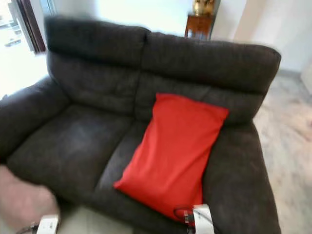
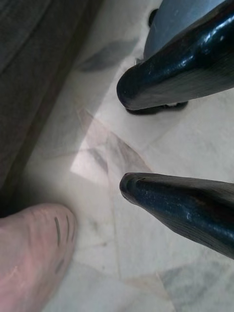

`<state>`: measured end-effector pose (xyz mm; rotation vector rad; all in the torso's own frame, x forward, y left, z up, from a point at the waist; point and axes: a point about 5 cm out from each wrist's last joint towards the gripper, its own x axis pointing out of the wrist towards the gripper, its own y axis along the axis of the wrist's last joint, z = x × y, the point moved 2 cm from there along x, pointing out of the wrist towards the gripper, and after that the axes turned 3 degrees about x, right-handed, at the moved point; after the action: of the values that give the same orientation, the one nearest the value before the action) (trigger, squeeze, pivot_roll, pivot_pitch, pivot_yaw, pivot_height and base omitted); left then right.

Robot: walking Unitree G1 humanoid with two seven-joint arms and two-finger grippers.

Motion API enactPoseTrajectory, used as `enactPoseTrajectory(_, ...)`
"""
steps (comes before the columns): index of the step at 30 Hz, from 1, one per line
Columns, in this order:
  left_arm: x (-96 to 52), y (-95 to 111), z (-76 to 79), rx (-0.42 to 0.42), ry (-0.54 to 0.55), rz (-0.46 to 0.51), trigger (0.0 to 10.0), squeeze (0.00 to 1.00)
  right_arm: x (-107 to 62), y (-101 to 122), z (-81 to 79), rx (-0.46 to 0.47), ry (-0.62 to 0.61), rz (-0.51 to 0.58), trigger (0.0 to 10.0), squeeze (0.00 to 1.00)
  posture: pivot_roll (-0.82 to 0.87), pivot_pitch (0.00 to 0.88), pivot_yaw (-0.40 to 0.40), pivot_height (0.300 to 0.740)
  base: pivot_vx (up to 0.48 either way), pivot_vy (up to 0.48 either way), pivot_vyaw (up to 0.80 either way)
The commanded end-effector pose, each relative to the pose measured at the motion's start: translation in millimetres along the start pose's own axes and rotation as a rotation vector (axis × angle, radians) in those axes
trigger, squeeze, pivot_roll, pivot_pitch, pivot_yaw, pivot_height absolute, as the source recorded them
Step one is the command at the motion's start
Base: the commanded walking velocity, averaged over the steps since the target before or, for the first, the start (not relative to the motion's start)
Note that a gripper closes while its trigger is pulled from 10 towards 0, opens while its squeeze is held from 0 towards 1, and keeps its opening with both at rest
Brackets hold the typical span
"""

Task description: Move the pillow to the sofa from floor

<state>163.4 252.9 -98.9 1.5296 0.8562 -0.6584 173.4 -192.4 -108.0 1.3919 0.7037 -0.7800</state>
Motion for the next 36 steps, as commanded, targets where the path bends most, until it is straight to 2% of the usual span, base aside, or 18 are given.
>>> enactPoseTrajectory(1,0.5,-1.6,5.8,0.019,-0.019,-0.013,10.0,0.0,-0.8,-2.5,5.7,-0.005,-0.013,-0.009,10.0,0.0,-0.01,0.0,-0.032,0.74,0.0,0.255,0.0)
enactPoseTrajectory(11,0.4,-2.6,6.6,0.019,-0.02,-0.016,10.0,0.0,-0.8,-2.1,4.7,-0.052,0.002,-0.008,10.0,0.0,-0.01,0.0,-0.034,0.74,0.0,0.255,0.0)
enactPoseTrajectory(15,0.4,-2.7,7.2,0.018,-0.021,-0.016,10.0,0.0,-0.8,-1.7,4.5,-0.063,0.005,-0.005,10.0,0.0,-0.01,0.0,-0.035,0.74,0.0,0.256,0.45)
enactPoseTrajectory(18,0.5,-2.7,7.7,0.019,-0.023,-0.016,10.0,0.0,-0.7,-2.1,4.4,-0.059,0.006,-0.009,10.0,0.0,-0.01,0.0,-0.035,0.74,0.0,0.255,0.49)
enactPoseTrajectory(20,0.5,-2.8,8.0,0.018,-0.023,-0.017,10.0,0.0,-0.9,-3.0,5.5,-0.024,-0.001,-0.014,10.0,0.0,-0.01,0.0,-0.035,0.74,0.0,0.255,0.0)
enactPoseTrajectory(36,0.9,-1.1,7.0,0.018,-0.019,-0.015,10.0,0.0,-0.6,-2.1,8.2,-0.011,-0.021,-0.016,10.0,0.0,-0.01,0.0,-0.026,0.74,0.0,0.264,0.0)
